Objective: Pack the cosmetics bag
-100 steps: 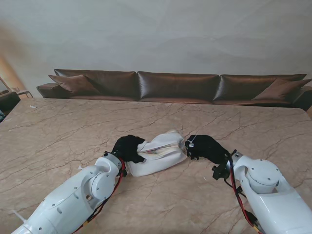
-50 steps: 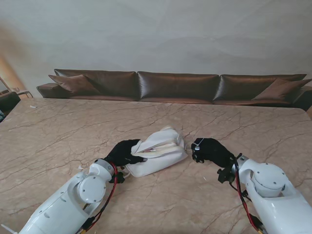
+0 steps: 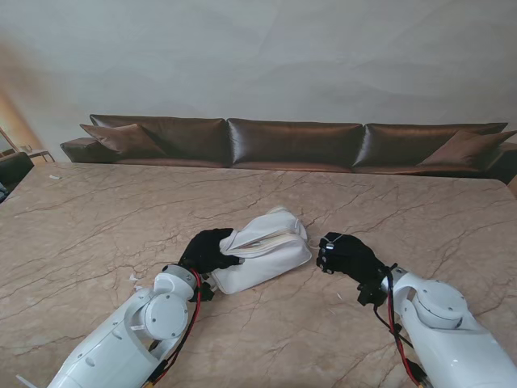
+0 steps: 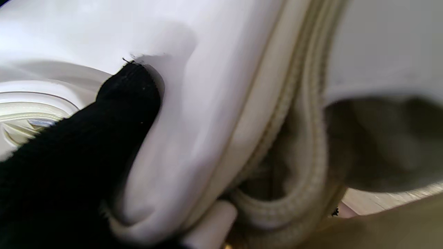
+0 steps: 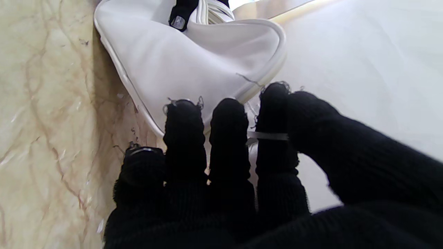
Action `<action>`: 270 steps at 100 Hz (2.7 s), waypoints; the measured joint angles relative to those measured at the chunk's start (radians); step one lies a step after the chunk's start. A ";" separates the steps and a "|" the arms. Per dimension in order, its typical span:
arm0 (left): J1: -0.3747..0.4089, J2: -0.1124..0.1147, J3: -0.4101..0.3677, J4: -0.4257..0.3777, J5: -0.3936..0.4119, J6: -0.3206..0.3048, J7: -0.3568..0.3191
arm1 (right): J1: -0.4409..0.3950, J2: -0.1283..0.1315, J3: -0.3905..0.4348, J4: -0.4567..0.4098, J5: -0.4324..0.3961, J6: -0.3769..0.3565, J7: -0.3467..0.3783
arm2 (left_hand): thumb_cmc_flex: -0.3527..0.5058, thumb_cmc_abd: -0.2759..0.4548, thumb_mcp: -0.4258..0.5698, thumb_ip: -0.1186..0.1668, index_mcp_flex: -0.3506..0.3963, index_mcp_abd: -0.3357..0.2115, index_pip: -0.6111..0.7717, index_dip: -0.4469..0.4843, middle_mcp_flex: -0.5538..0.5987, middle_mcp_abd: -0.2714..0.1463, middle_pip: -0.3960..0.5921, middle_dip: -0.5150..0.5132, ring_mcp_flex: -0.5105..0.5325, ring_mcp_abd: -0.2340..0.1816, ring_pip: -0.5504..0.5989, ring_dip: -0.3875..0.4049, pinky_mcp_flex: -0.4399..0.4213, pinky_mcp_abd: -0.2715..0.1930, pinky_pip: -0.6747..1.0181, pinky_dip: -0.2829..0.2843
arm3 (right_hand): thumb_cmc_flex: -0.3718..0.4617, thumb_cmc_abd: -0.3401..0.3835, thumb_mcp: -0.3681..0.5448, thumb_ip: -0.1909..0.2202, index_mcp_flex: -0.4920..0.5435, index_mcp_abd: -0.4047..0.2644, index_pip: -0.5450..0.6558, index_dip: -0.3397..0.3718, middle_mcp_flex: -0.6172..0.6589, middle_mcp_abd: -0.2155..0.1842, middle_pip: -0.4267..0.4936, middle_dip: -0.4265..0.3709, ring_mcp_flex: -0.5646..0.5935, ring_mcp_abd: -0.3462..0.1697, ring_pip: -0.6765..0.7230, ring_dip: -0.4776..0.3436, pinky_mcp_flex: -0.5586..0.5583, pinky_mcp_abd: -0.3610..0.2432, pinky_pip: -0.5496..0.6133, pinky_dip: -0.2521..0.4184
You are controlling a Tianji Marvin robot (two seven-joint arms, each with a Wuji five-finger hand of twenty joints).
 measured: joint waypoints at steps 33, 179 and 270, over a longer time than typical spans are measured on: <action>0.107 0.028 -0.111 -0.121 0.110 0.079 -0.026 | 0.081 -0.023 -0.100 0.088 0.014 -0.038 -0.010 | 0.005 -0.216 0.015 0.013 0.150 -0.014 0.001 -0.028 0.132 0.008 0.014 -0.137 0.126 0.017 0.027 -0.188 0.161 0.082 0.062 -0.173 | 0.048 -0.035 -0.001 -0.037 -0.002 0.004 0.000 -0.046 0.001 0.008 -0.001 0.024 -0.007 0.000 0.000 0.004 -0.009 0.000 -0.019 0.001; -0.036 -0.002 0.043 0.141 0.052 -0.191 0.150 | -0.007 -0.029 -0.014 -0.094 -0.099 0.074 -0.173 | -0.002 -0.060 -0.002 0.038 0.106 0.039 -0.084 -0.090 0.061 0.029 0.104 -0.241 0.147 -0.050 0.276 -0.190 0.205 0.008 0.176 -0.184 | 0.076 -0.030 0.000 -0.037 0.000 0.067 -0.039 0.078 0.029 0.012 0.013 0.060 0.013 0.000 0.090 0.061 0.017 0.000 0.032 0.023; 0.002 0.001 0.064 0.106 -0.061 -0.203 0.129 | -0.010 0.022 0.015 -0.218 -0.234 0.122 -0.113 | -0.092 0.001 0.126 0.018 0.004 0.022 0.037 -0.222 -0.011 0.017 -0.164 -0.351 0.038 -0.051 -0.256 -0.228 0.123 0.016 -0.018 -0.104 | 0.090 -0.029 0.000 -0.036 0.001 0.091 -0.039 0.079 0.030 0.015 0.024 0.047 0.015 0.000 0.090 0.061 0.029 0.000 0.033 0.023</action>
